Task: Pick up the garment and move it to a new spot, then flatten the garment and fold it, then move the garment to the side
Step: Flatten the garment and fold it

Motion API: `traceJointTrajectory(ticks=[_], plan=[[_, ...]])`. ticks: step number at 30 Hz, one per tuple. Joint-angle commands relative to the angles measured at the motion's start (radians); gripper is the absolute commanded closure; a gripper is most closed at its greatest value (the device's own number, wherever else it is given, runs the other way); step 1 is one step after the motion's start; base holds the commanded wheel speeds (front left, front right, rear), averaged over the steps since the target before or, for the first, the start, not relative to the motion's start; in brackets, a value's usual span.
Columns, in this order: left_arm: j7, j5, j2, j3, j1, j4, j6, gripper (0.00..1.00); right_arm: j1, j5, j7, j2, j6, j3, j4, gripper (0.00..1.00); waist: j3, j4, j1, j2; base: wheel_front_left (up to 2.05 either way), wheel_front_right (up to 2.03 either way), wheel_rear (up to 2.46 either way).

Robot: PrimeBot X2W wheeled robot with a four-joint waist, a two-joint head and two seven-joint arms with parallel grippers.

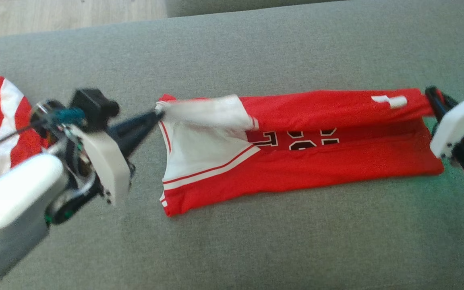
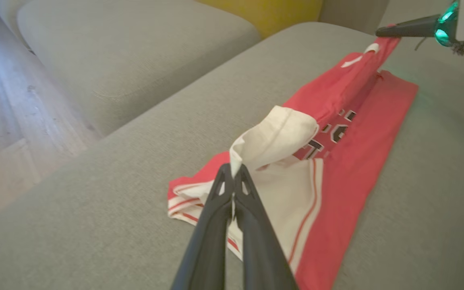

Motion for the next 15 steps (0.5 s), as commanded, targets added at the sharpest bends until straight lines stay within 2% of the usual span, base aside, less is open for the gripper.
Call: traceJointTrajectory(ticks=[1,4,15], plan=[[0.013,-0.003,0.046,0.039,-0.021,-0.039,0.009,1.00,0.026,0.018,0.024,-0.051,0.007,0.016,-0.054,1.00,-0.007,0.006,0.0003,-0.0001,0.00,0.00,0.00],[0.028,-0.009,0.055,0.023,0.005,-0.072,0.020,1.00,0.076,0.040,0.066,-0.091,0.007,0.026,-0.098,1.00,-0.015,0.009,0.0003,-0.0001,0.00,0.00,0.00],[0.080,-0.045,0.083,-0.022,0.066,-0.134,0.022,1.00,0.177,0.076,0.206,-0.161,0.007,0.043,-0.179,1.00,-0.033,0.016,0.0003,-0.0001,0.00,0.00,0.00]])
